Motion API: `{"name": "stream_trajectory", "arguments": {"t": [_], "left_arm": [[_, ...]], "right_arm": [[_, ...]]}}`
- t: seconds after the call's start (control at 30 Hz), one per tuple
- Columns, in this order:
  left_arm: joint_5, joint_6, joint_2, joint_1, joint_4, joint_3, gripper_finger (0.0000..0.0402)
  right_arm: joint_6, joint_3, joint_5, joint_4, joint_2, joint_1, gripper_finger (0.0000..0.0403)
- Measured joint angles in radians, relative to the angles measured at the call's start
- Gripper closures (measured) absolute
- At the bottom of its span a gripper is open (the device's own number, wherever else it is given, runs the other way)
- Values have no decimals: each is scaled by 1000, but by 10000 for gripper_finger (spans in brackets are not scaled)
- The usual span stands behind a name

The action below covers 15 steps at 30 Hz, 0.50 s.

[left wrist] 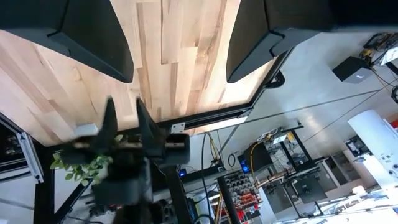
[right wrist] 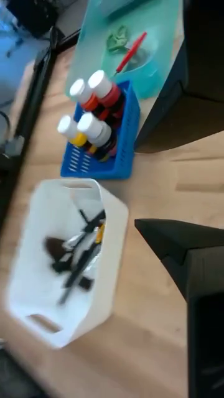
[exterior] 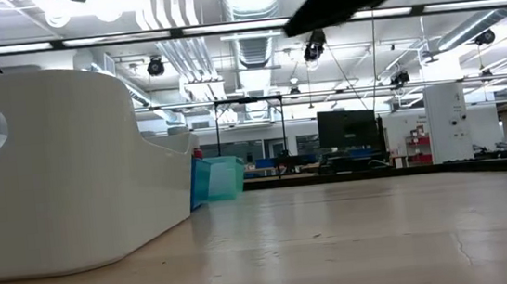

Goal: Pick & Place Paint Supplies
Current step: Return to Home Position

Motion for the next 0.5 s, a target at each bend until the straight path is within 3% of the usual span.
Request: {"name": "stream_trajectory", "arguments": {"t": [0.13,0.37,0.5], "left_arm": [[0,0,0,0,3,0,135],[0,-3,0,0,12,0,135],[0,-2,0,0,15,0,135]], "right_arm": [[90,-244,4,266,-155,9,250],[100,-552,-5,611,-338,5,369],[99,-652,-137,702,-431,-25,390]]}}
